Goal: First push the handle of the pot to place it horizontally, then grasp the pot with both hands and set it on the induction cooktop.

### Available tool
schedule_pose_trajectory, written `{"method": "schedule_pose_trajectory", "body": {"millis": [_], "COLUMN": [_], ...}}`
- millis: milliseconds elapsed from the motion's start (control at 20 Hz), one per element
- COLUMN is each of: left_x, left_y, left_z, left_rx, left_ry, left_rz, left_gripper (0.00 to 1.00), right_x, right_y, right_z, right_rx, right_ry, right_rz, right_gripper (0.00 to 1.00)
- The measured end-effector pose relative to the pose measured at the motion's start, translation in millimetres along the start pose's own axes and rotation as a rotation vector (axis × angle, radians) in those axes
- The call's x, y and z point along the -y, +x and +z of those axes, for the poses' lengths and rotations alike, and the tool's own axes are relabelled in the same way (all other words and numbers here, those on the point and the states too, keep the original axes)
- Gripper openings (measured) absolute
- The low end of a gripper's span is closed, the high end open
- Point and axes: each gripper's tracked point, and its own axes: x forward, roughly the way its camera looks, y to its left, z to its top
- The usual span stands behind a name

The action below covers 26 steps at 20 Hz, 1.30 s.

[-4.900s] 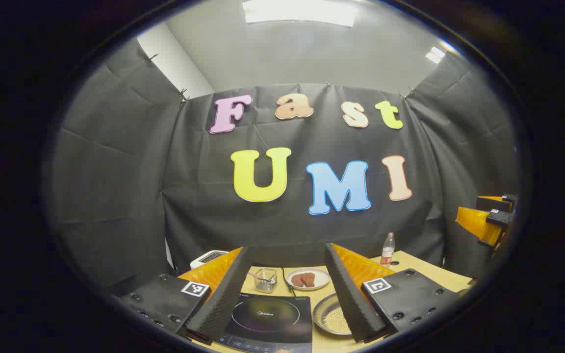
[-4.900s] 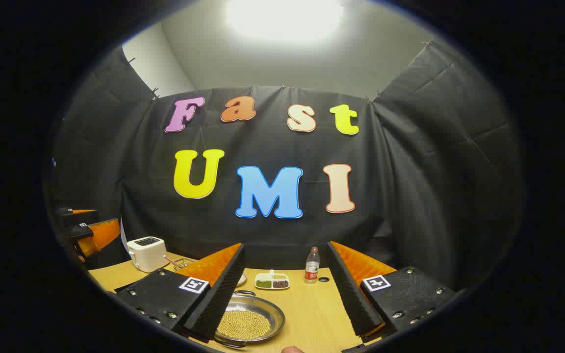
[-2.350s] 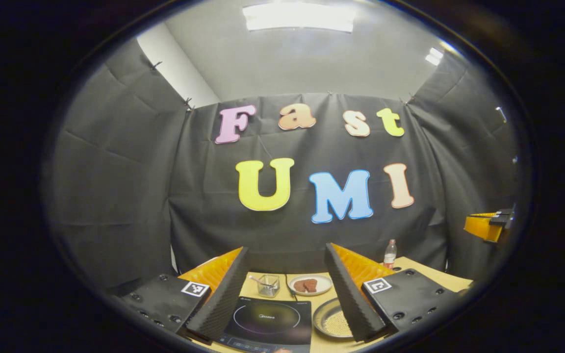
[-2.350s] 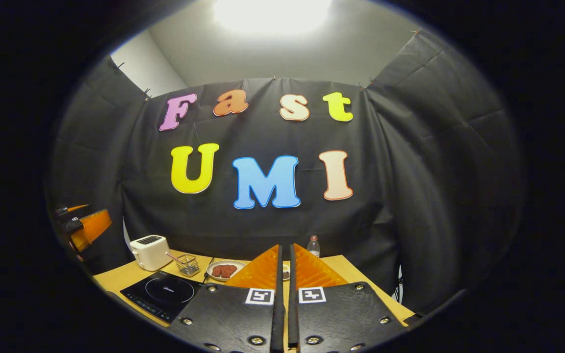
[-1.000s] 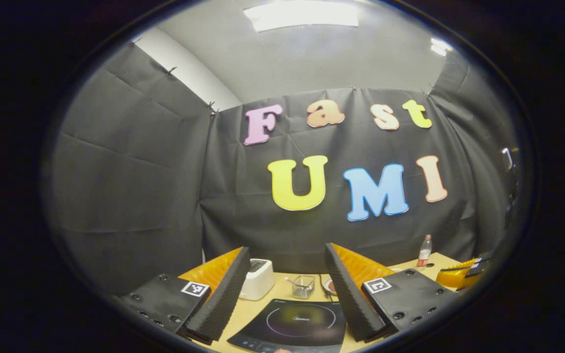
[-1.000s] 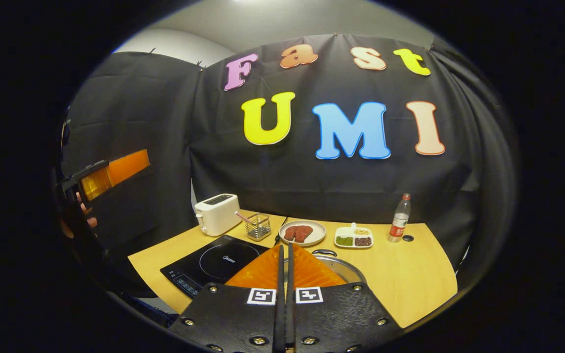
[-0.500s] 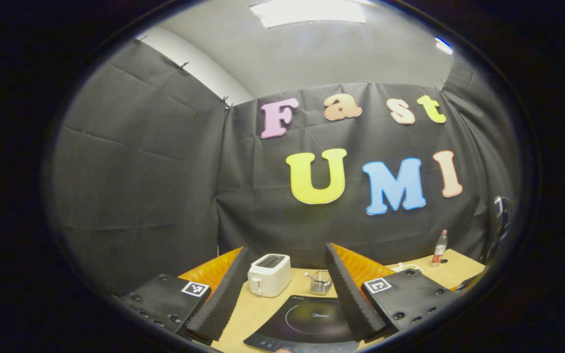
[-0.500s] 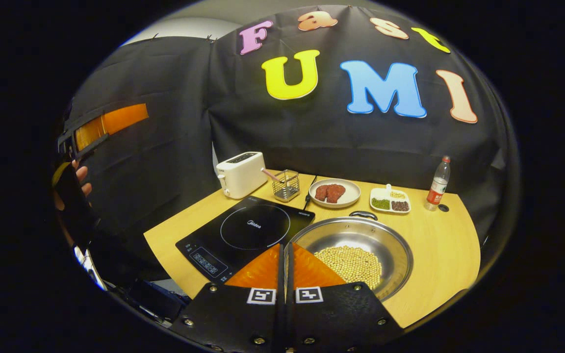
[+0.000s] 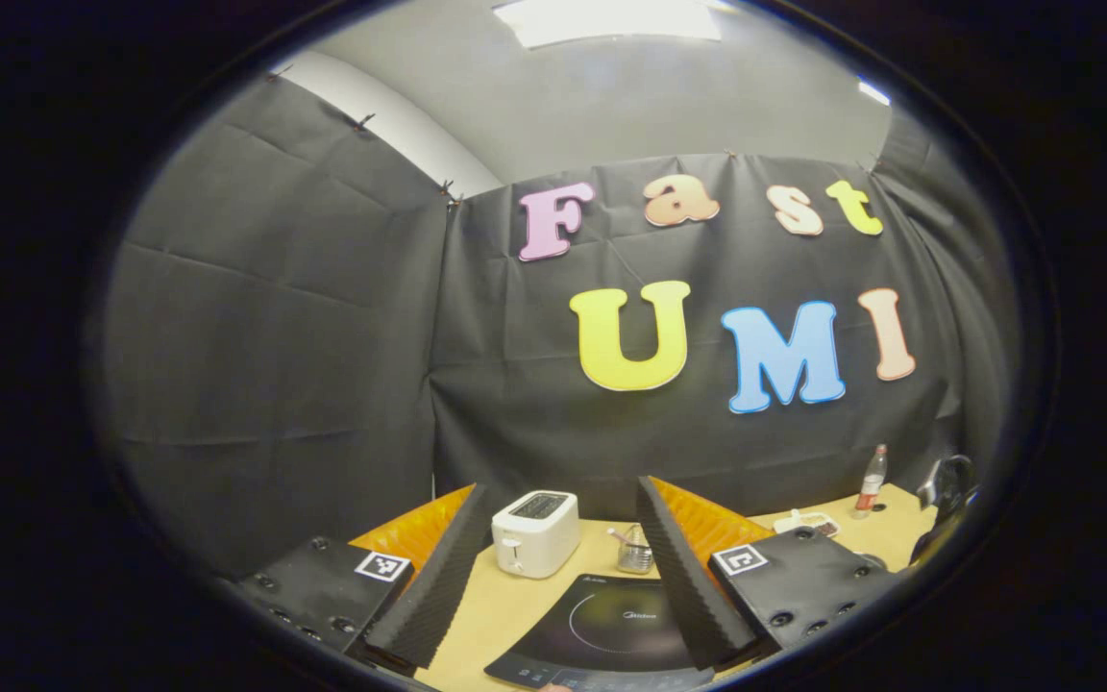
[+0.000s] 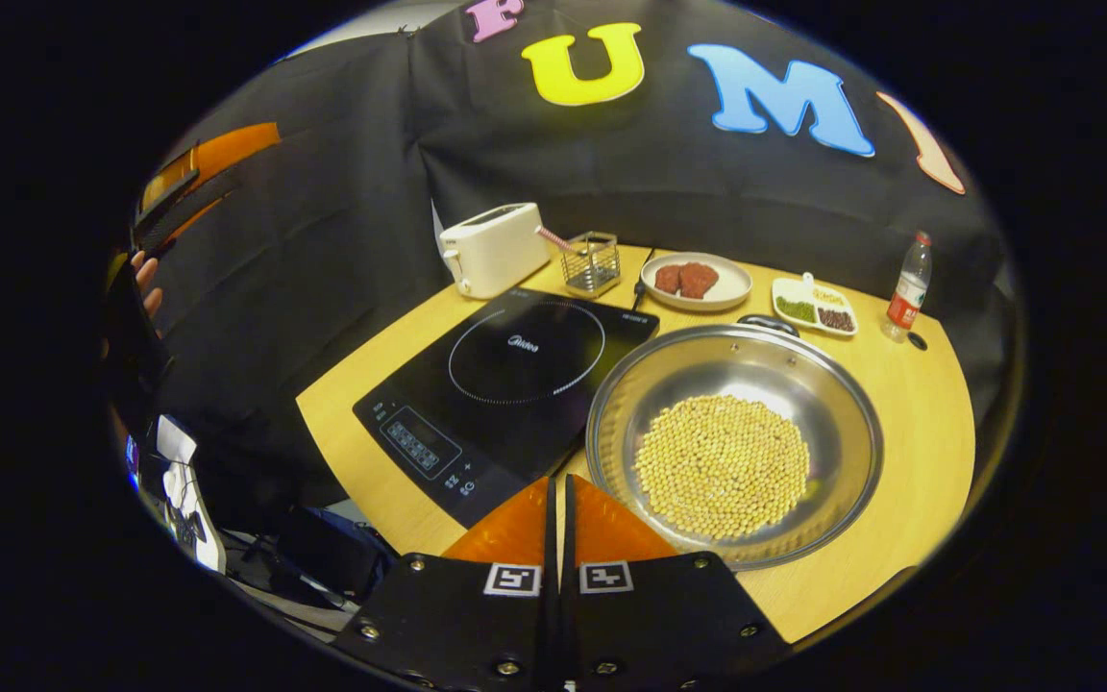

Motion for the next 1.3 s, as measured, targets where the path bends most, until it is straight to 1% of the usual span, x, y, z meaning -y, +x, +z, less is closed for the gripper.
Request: {"method": "schedule_pose_trajectory", "body": {"millis": [250, 450, 500, 600, 650, 700, 750, 800, 850, 1000, 1150, 1200, 1300], "left_x": [-5, -6, -5, 1, 4, 8, 12, 15, 18, 27, 33, 35, 41], "left_y": [13, 29, 32, 41, 46, 50, 55, 58, 63, 78, 91, 95, 101], "left_z": [-10, -14, -16, -19, -20, -21, -21, -22, -24, -28, -30, -31, -31], "left_rx": [-0.013, -0.017, -0.017, -0.016, -0.017, -0.016, -0.015, -0.016, -0.016, -0.019, -0.019, -0.016, -0.009], "left_ry": [-0.01, -0.032, -0.035, -0.038, -0.04, -0.043, -0.045, -0.047, -0.051, -0.066, -0.075, -0.08, -0.088], "left_rz": [-0.007, -0.029, -0.037, -0.057, -0.07, -0.083, -0.095, -0.108, -0.12, -0.154, -0.186, -0.197, -0.221], "left_gripper": [1.0, 1.0, 0.98, 0.99, 1.0, 0.98, 1.0, 1.0, 0.98, 0.98, 0.98, 1.0, 0.98], "right_x": [3, 11, 13, 18, 17, 17, 18, 17, 18, 22, 27, 30, 37], "right_y": [21, 34, 37, 40, 41, 42, 42, 43, 44, 44, 44, 44, 40], "right_z": [-31, -41, -43, -45, -47, -47, -46, -49, -50, -55, -57, -57, -58], "right_rx": [-0.136, -0.193, -0.203, -0.218, -0.224, -0.226, -0.229, -0.237, -0.243, -0.258, -0.267, -0.266, -0.266], "right_ry": [0.058, 0.13, 0.145, 0.167, 0.183, 0.198, 0.211, 0.22, 0.225, 0.231, 0.261, 0.268, 0.273], "right_rz": [-0.004, -0.036, -0.046, -0.069, -0.07, -0.073, -0.073, -0.074, -0.079, -0.099, -0.126, -0.136, -0.163], "right_gripper": [0.01, 0.01, 0.01, 0.01, 0.01, 0.01, 0.01, 0.01, 0.01, 0.01, 0.01, 0.01, 0.01]}}
